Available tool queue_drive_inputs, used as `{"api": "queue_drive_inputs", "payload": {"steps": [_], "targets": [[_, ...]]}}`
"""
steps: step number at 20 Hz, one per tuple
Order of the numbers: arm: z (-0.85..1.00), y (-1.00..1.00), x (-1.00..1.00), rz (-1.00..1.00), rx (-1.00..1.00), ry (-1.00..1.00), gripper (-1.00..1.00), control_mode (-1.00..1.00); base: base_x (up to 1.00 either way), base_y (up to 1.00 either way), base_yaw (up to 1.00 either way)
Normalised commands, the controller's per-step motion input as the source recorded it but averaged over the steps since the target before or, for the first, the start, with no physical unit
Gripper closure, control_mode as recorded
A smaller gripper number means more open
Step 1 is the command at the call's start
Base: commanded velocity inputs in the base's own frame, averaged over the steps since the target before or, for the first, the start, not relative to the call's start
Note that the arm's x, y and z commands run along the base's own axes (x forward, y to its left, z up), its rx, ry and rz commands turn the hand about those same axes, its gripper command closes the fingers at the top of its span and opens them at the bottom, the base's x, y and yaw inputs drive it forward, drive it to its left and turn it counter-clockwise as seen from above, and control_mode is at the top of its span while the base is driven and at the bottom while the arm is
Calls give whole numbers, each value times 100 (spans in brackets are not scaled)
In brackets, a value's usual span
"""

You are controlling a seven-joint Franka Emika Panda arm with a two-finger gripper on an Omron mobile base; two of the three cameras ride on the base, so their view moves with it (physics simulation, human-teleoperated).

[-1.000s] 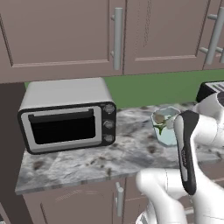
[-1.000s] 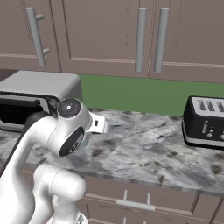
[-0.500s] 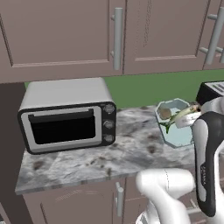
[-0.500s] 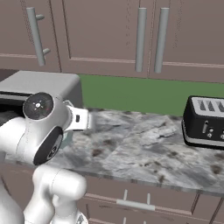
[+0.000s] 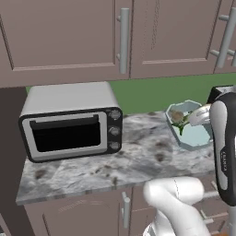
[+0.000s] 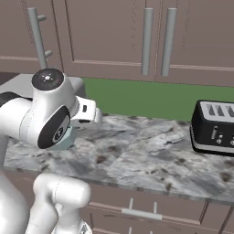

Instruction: Place the tupperware on the second highest shelf of the fridge. Make space for the tupperware among the existing items by rearranging them on the shelves if needed. Close the fridge door when finished.

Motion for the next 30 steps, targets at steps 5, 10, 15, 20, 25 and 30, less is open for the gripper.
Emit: {"api": "queue_drive_inputs", "payload": {"steps": [5,10,15,20,25,30], "targets": [[0,0,0,0,0,0,100,100,-68,6,17],[0,0,0,0,0,0,100,100,-88,26,61],[0,0,0,0,0,0,100,100,-40,55,80],[0,0,0,0,0,0,100,100,-8,93,78],[0,0,0,0,0,0,100,100,1,100,65],[0,0,0,0,0,0,100,100,30,100,46]]}}
